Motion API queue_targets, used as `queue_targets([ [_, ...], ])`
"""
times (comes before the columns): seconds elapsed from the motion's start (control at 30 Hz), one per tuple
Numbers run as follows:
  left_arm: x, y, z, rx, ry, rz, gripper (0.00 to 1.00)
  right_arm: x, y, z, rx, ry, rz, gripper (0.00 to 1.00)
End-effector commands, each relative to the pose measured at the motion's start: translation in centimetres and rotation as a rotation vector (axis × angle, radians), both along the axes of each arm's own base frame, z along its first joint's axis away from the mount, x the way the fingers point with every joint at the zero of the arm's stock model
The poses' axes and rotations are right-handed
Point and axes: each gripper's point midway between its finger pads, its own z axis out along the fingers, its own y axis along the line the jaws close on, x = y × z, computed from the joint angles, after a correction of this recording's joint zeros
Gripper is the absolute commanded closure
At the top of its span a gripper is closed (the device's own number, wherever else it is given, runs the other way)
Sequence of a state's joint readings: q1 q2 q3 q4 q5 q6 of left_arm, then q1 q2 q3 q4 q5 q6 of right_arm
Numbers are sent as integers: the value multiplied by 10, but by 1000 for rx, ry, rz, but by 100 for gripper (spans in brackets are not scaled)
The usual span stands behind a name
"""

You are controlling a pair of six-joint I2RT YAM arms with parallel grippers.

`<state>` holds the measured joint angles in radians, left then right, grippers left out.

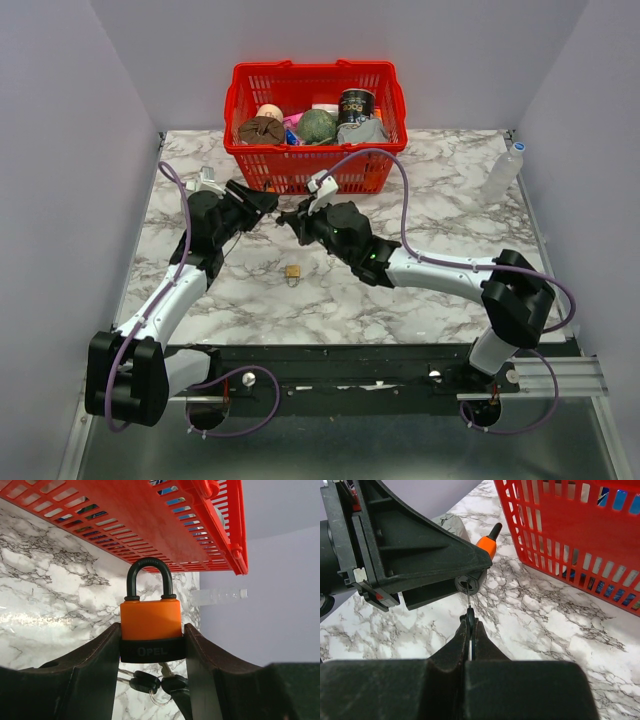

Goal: Unlock with the key

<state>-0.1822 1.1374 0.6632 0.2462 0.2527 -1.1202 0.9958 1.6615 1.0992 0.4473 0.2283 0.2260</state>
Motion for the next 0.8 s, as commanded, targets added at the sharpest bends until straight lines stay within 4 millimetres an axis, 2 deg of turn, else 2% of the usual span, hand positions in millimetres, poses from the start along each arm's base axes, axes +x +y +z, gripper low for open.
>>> queue_targets([
  [0.0, 0, -3, 8, -27, -33, -20, 100, 12, 5, 21, 34, -51, -49, 99],
  [0.47, 0, -3, 7, -32, -28, -22, 100, 24, -5, 4, -3, -36, -147, 99],
  [0.77, 0, -4, 5, -38, -22, -25, 100, 29, -5, 3, -2, -37, -171, 99],
])
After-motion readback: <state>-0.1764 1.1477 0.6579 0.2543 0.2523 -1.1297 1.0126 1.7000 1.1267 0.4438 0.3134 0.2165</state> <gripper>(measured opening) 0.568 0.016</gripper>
